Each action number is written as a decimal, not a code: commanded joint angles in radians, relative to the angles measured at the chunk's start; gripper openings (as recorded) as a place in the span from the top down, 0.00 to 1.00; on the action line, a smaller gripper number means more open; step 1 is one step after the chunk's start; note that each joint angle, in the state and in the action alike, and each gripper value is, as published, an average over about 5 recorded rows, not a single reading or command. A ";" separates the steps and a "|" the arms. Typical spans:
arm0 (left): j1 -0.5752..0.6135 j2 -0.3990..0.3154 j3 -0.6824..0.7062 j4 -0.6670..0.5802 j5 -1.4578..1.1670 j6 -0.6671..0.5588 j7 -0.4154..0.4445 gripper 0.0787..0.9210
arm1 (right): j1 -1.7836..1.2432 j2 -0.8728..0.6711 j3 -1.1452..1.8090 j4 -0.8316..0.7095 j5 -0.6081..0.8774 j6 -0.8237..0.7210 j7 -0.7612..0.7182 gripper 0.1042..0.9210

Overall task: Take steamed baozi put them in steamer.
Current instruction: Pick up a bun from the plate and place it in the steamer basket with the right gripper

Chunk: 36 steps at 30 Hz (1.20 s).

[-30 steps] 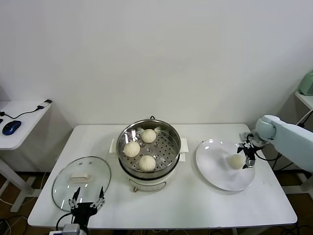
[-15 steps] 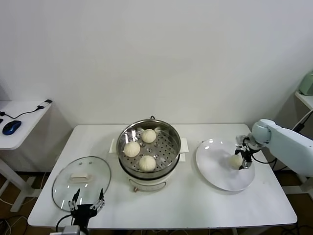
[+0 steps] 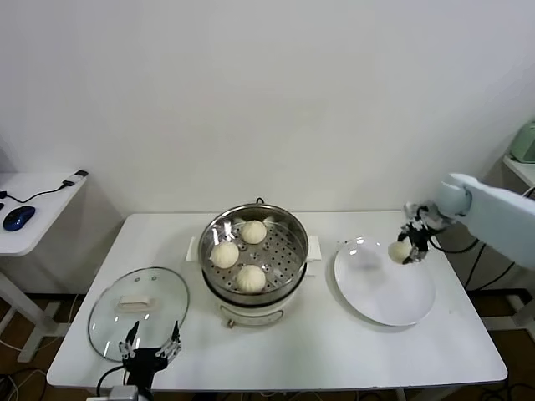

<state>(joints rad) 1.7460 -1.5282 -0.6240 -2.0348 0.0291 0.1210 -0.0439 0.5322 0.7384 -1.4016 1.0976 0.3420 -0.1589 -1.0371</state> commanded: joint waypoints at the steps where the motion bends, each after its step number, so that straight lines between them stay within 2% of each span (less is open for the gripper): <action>1: -0.002 0.001 0.001 -0.001 0.001 0.000 0.000 0.12 | 0.628 0.151 -0.393 0.388 0.543 -0.143 0.060 0.32; 8: 0.006 0.006 0.012 -0.015 0.002 -0.001 0.001 0.12 | 0.578 0.348 -0.292 0.422 0.698 -0.250 0.172 0.31; 16: 0.004 0.004 0.007 -0.014 0.001 -0.003 -0.001 0.12 | 0.347 0.532 -0.266 0.317 0.632 -0.295 0.257 0.32; 25: 0.002 -0.001 -0.002 -0.004 -0.001 -0.010 -0.002 0.12 | 0.177 0.567 -0.264 0.200 0.496 -0.317 0.286 0.31; 36: -0.014 0.003 -0.010 0.016 -0.003 -0.009 -0.001 0.12 | 0.110 0.548 -0.258 0.167 0.425 -0.323 0.292 0.31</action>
<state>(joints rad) 1.7297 -1.5263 -0.6349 -2.0185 0.0258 0.1115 -0.0449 0.7205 1.2453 -1.6571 1.3010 0.8160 -0.4622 -0.7687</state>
